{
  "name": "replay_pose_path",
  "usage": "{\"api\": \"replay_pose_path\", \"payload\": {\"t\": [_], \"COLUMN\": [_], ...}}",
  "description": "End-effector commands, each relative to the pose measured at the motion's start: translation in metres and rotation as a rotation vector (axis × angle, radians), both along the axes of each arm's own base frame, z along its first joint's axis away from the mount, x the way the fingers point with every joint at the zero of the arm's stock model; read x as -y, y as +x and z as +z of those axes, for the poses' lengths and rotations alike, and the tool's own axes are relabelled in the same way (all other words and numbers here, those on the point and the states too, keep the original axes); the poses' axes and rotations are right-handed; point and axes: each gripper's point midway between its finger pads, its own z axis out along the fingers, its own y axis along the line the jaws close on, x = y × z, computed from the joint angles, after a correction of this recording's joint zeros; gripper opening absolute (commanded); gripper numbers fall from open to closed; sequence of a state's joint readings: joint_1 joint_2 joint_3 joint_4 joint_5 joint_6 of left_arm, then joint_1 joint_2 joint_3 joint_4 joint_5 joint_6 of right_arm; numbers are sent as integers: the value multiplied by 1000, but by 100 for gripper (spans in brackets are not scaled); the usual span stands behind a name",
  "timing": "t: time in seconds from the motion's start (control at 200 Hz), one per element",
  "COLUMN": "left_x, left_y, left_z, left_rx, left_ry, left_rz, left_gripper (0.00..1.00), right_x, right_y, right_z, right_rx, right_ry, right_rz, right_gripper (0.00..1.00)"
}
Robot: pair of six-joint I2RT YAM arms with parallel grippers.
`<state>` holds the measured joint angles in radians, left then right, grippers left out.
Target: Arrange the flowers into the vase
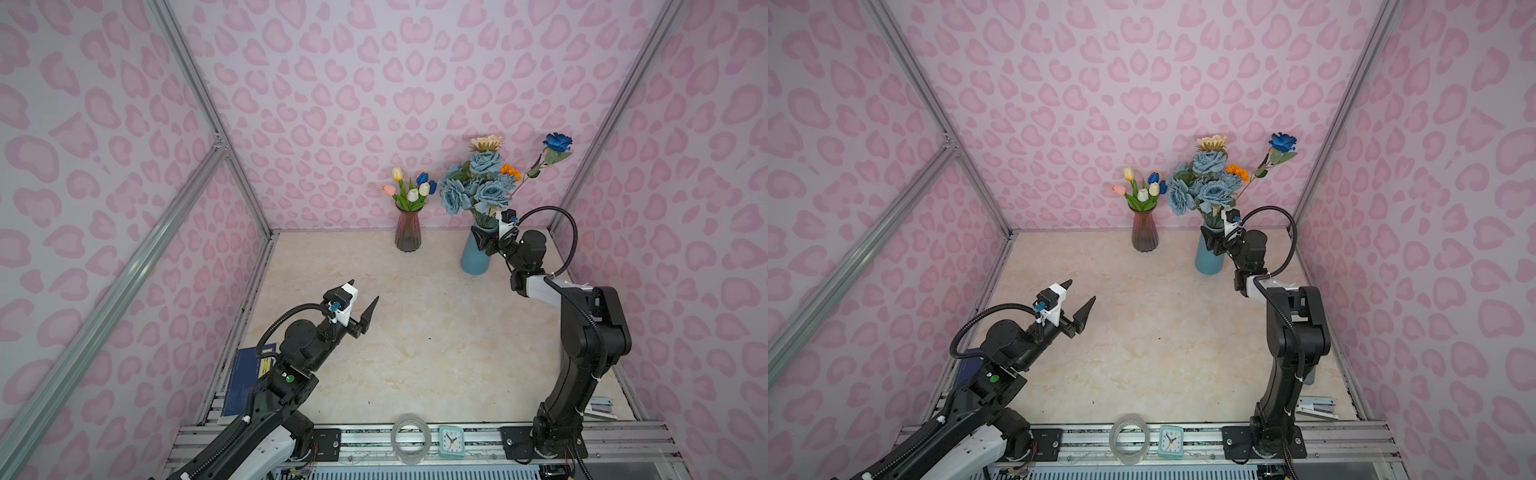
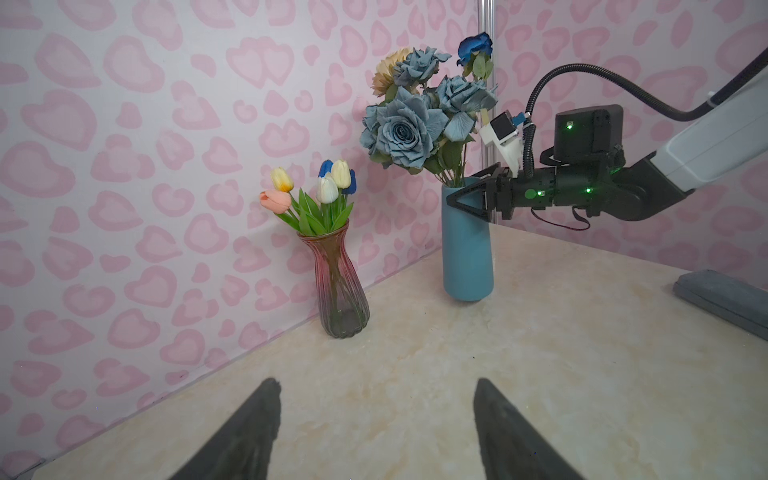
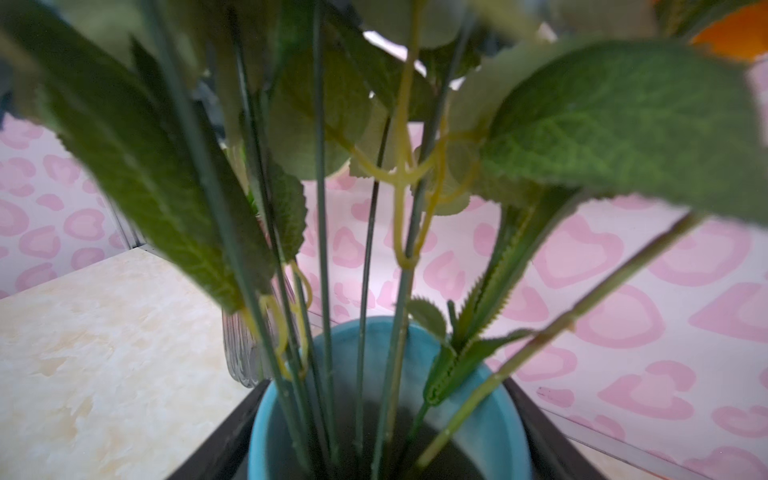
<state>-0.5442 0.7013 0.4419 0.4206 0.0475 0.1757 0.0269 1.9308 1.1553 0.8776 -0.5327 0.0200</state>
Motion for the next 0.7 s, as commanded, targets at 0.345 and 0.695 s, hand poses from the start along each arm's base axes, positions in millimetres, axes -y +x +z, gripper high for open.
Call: {"api": "replay_pose_path", "payload": {"t": [0.345,0.695], "left_x": [-2,2], "left_y": [0,1], "left_z": [9,12], "left_rx": [31,32], "left_ry": [-20,-22], "left_rz": [10,-9], "left_gripper": [74,74], "right_x": [18,-14], "right_y": [32,53], "right_z": [41,40], "right_rx": [199,237], "right_ry": [31,78], "right_rz": [-165,-131], "right_gripper": [34,33]}}
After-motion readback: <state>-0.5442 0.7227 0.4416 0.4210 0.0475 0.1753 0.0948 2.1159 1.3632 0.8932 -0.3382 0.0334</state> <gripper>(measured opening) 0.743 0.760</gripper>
